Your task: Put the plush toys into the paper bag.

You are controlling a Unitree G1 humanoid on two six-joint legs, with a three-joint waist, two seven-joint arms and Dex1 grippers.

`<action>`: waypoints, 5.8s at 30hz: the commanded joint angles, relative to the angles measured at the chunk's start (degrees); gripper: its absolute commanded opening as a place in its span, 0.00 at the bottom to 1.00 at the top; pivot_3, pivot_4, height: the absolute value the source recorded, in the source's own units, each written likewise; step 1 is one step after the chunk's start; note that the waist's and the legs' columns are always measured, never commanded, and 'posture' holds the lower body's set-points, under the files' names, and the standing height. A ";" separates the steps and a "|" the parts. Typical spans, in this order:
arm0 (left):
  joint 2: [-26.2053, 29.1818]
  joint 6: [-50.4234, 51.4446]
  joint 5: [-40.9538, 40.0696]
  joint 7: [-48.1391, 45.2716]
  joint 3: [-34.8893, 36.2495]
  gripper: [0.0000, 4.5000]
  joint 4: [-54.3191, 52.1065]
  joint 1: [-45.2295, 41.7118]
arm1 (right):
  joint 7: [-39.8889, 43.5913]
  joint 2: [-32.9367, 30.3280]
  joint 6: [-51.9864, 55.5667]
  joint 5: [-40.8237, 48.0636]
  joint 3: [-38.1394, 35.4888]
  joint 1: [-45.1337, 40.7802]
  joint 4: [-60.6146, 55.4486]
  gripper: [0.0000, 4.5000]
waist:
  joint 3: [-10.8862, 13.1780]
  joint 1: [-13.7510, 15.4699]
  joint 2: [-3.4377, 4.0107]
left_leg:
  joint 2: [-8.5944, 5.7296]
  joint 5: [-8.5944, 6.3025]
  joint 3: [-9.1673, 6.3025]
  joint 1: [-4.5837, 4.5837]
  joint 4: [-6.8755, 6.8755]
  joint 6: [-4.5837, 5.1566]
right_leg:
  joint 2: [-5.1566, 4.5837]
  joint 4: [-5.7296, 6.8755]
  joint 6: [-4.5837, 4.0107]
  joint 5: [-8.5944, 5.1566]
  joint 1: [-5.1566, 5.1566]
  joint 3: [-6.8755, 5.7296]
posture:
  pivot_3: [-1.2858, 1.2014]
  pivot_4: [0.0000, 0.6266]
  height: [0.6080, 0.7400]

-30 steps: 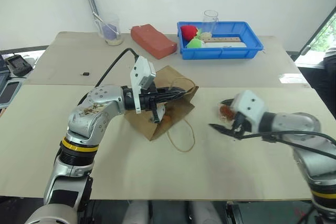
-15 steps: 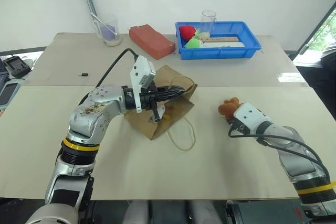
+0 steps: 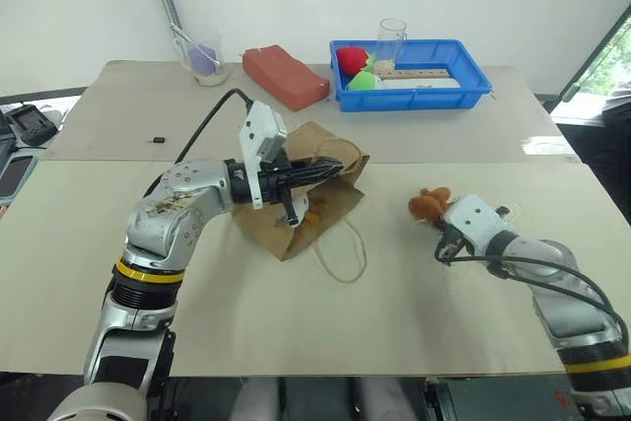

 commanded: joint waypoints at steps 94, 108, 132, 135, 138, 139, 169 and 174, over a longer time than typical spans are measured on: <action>-3.63 -8.98 2.40 -3.83 2.79 0.00 25.35 -18.36 | -21.27 16.40 57.42 53.94 -27.32 -34.25 -5.09 0.01 | 0.00 0.17 0.00 | -0.06 -0.01 -0.17 -0.17 -0.06 0.03 | -0.04 0.00 0.01 -0.01 -0.14 -0.10 | 0.52 0.24 1.00; -4.81 -11.65 4.60 -5.93 3.77 0.63 31.10 -20.92 | -27.14 16.57 56.25 55.23 -26.38 -34.22 -4.49 0.66 | 0.00 0.10 0.00 | -0.15 0.00 -0.21 -0.39 -0.04 0.04 | -0.14 0.02 0.04 0.00 -0.31 -0.13 | 0.52 0.24 1.00; 9.60 1.28 -3.58 -3.73 13.26 1.00 9.44 -2.63 | 2.08 -5.74 32.11 43.58 -13.72 -24.18 -8.55 0.99 | 0.01 -0.14 0.00 | -0.15 -0.01 -0.21 -0.40 -0.04 0.05 | -0.18 -0.03 0.12 -0.04 -0.32 -0.14 | 0.52 0.24 1.00; 10.14 4.02 -6.31 -4.73 14.21 1.00 7.35 0.35 | 5.06 -6.21 32.79 45.32 -13.41 -24.01 -9.71 0.99 | 0.01 0.06 0.00 | -0.14 -0.01 -0.23 -0.37 -0.01 0.04 | -0.17 -0.01 0.12 -0.04 -0.28 -0.15 | 0.52 0.24 1.00; 11.05 5.17 -7.50 -6.14 14.10 1.00 5.26 3.82 | 6.62 -6.78 32.95 45.65 -13.02 -23.57 -10.48 0.99 | 0.01 0.14 0.00 | -0.15 -0.01 -0.23 -0.37 0.00 0.04 | -0.18 -0.03 0.12 -0.04 -0.25 -0.15 | 0.52 0.24 1.00; 11.23 4.66 -7.13 -6.40 13.77 1.00 5.06 4.99 | 6.85 -6.81 32.96 45.66 -12.82 -23.51 -10.68 0.99 | 0.01 0.19 0.00 | -0.15 -0.01 -0.23 -0.37 0.00 0.05 | -0.18 -0.04 0.12 -0.04 -0.25 -0.15 | 0.52 0.24 1.00; 1.44 -6.62 1.14 2.48 6.57 1.00 1.00 11.25 | 11.21 -9.31 31.75 46.65 -11.30 -17.51 -15.65 0.99 | 0.01 1.61 0.00 | -0.17 -0.01 -0.19 -0.32 0.02 0.05 | -0.21 -0.08 0.11 -0.04 -0.19 -0.15 | 0.52 0.24 1.00; 0.07 -6.57 1.88 3.43 5.13 1.00 0.28 11.98 | 11.17 -9.32 31.12 46.24 -11.17 -17.10 -15.76 0.99 | 0.01 1.58 0.00 | -0.17 -0.01 -0.19 -0.31 0.02 0.05 | -0.20 -0.07 0.11 -0.04 -0.19 -0.16 | 0.52 0.24 1.00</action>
